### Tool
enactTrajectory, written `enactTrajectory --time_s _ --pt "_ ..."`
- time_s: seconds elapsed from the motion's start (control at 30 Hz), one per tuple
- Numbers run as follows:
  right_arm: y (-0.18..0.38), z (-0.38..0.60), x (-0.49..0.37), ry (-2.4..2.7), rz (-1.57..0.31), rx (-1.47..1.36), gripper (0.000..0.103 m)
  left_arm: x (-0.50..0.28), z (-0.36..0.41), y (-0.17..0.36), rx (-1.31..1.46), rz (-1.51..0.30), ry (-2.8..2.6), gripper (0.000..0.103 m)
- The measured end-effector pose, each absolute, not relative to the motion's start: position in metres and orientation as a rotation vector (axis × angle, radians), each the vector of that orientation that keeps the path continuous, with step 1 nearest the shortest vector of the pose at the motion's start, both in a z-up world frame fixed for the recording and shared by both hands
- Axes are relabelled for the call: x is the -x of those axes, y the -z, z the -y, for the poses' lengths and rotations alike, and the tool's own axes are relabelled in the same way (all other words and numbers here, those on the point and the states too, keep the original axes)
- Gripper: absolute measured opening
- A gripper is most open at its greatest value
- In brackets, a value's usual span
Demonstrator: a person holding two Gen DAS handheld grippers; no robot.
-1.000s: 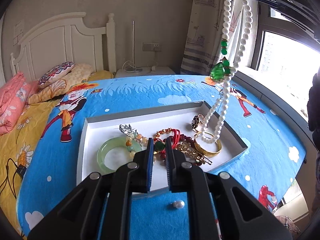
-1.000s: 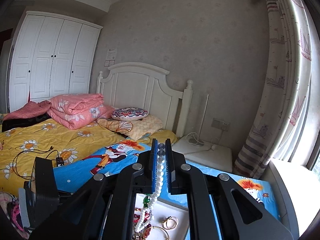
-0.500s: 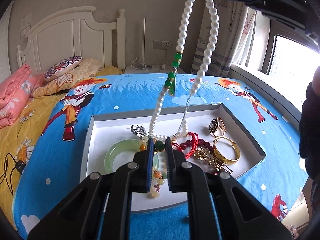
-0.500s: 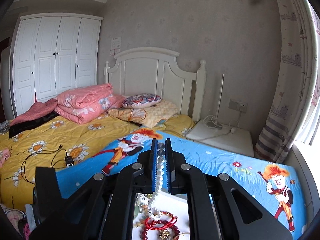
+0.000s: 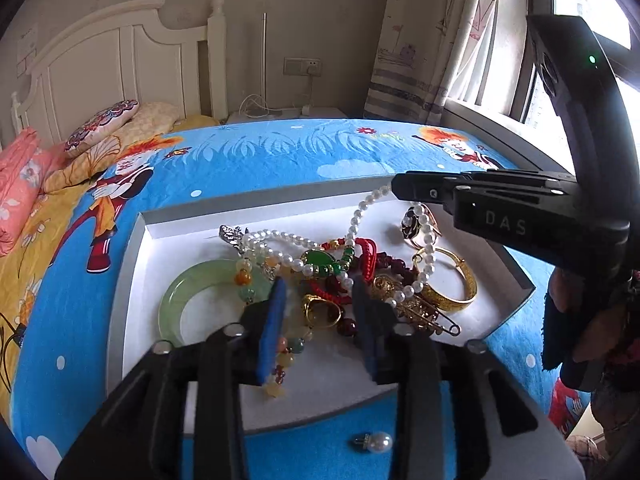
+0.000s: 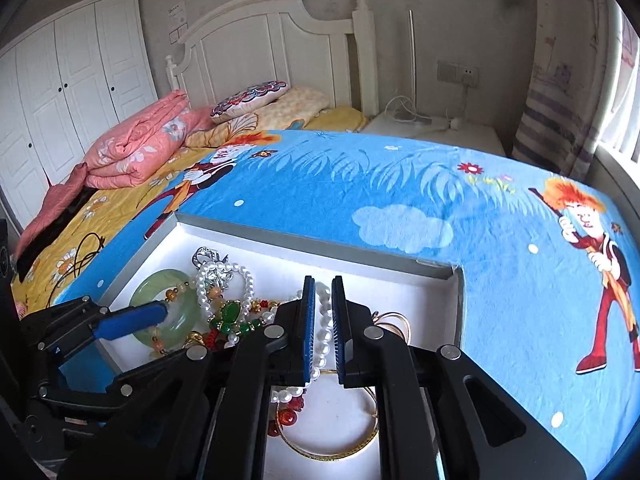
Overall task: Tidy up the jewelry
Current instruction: 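Lower the pearl necklace into the tray with the right tool while the left tool drops the earring there, then withdraw both tools and move the right tool toward the loose pearl earring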
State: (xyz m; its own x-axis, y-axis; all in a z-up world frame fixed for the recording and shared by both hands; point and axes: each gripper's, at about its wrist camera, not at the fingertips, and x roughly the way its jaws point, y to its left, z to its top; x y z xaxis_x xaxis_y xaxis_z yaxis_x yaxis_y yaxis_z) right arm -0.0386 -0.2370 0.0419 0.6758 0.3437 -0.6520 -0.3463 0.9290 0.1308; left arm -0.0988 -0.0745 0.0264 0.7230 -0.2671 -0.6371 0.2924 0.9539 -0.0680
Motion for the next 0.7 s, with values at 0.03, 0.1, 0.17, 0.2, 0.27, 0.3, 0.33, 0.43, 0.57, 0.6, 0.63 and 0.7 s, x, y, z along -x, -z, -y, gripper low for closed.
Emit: enactTrajectory --time_s 0.03,0.1,0.17,0.2,0.27,0.3,0.33,0.43,0.57,0.6,0.63,0.7 --pt "-0.043 0.24 0.039 -0.383 -0.735 -0.008 0.047 0.1 0.072 -0.028 -0.029 -0.69 0.308 0.056" --pt "-0.049 0.246 0.046 -0.398 -0.703 -0.027 0.085 0.103 0.067 -0.031 -0.022 -0.675 0.295 0.065" --pt "-0.058 0.248 0.055 -0.406 -0.674 -0.009 0.085 0.109 0.061 -0.038 -0.011 -0.655 0.287 0.079" --pt "-0.063 0.249 0.06 -0.399 -0.658 0.007 0.085 0.112 0.056 -0.041 -0.006 -0.641 0.277 0.082" --pt "-0.071 0.253 0.07 -0.396 -0.628 0.019 0.085 0.12 0.047 -0.048 -0.003 -0.617 0.252 0.086" --pt "-0.074 0.256 0.075 -0.397 -0.616 0.015 0.085 0.123 0.042 -0.051 -0.003 -0.605 0.238 0.087" --pt "-0.078 0.259 0.08 -0.397 -0.604 0.008 0.085 0.127 0.038 -0.054 -0.005 -0.591 0.219 0.09" --pt "-0.083 0.271 0.097 -0.403 -0.576 -0.014 0.086 0.142 0.029 -0.062 -0.047 -0.536 0.142 0.101" --pt "-0.075 0.283 0.128 -0.411 -0.558 -0.03 0.086 0.17 0.029 -0.061 -0.125 -0.504 0.1 0.101" --pt "-0.07 0.286 0.137 -0.413 -0.553 -0.031 0.086 0.178 0.031 -0.058 -0.141 -0.5 0.103 0.101" --pt "-0.063 0.288 0.147 -0.415 -0.551 -0.036 0.086 0.185 0.032 -0.054 -0.153 -0.5 0.104 0.101" --pt "-0.047 0.292 0.166 -0.424 -0.561 -0.047 0.086 0.196 0.035 -0.043 -0.15 -0.507 0.122 0.101"
